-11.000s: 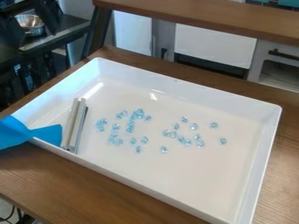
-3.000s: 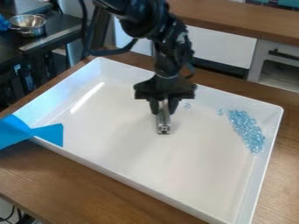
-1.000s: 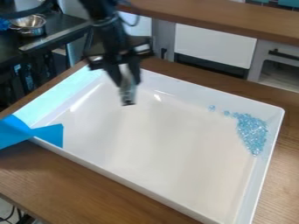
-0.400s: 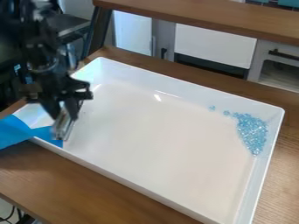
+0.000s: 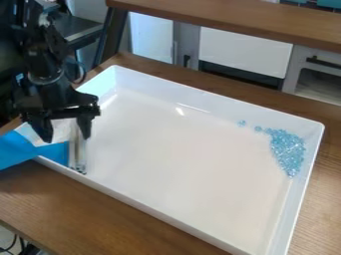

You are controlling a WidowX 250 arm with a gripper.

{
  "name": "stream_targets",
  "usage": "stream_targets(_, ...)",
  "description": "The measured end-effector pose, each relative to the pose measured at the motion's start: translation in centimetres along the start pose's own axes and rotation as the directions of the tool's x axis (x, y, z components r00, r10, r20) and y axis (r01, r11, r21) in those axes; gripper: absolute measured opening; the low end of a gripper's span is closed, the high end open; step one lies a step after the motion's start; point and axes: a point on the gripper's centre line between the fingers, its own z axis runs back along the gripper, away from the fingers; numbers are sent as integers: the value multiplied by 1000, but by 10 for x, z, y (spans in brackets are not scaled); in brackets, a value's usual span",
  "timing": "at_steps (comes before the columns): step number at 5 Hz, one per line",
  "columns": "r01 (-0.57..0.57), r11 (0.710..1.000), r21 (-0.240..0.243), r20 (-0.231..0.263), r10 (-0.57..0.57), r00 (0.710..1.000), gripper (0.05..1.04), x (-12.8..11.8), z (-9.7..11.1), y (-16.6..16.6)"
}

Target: Sweep into pile

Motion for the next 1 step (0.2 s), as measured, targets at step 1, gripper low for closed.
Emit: stream_targets(1,9,1000,-28,16,-9,1000,1003,8,28,-5)
